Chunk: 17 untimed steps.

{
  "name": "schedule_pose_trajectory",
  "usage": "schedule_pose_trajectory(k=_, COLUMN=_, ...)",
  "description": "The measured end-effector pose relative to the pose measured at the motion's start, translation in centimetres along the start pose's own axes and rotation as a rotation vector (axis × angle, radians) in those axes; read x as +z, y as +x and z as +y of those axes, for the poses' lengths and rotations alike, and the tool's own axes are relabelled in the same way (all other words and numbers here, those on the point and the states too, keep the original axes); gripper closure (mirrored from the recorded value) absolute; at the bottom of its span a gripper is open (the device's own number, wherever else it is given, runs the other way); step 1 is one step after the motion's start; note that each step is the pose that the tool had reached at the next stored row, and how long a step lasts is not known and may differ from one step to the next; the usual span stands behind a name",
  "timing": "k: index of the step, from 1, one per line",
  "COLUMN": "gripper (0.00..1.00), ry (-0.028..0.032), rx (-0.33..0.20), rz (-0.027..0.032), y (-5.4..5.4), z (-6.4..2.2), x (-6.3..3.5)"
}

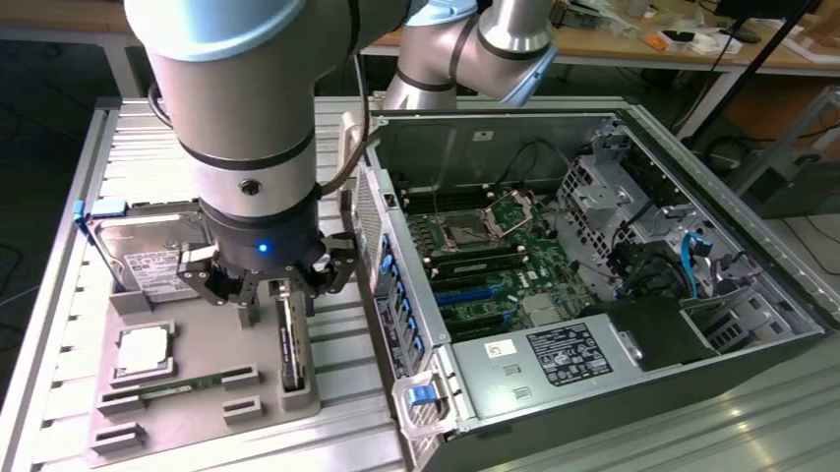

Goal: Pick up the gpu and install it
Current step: 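Pick up the gpu and move the gpu toward the slot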

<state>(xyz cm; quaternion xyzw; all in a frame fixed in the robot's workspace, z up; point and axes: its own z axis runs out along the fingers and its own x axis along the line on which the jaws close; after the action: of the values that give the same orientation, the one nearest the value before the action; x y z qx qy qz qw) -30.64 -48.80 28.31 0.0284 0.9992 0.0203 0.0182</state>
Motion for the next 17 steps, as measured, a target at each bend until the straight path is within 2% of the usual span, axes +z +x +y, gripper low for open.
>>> schedule_pose_trajectory(k=1, gripper=0.44, ry=0.0013, rx=-0.003, rz=-0.0001, y=0.0, z=-0.03, x=0.69)
schedule_pose_trajectory(k=3, gripper=0.44, ry=0.0091, rx=-0.004, rz=-0.0005, y=-0.1, z=0.0, x=1.88)
schedule_pose_trajectory(k=6, gripper=0.44, ry=0.0128, rx=-0.004, rz=-0.0006, y=-0.1, z=0.12, x=2.31)
schedule_pose_trajectory(k=13, gripper=0.44, ry=0.0234, rx=-0.004, rz=-0.0012, y=0.0, z=1.5, x=3.42)
schedule_pose_trajectory(k=17, gripper=0.44, ry=0.0255, rx=-0.004, rz=-0.0014, y=0.0, z=1.52, x=4.0)
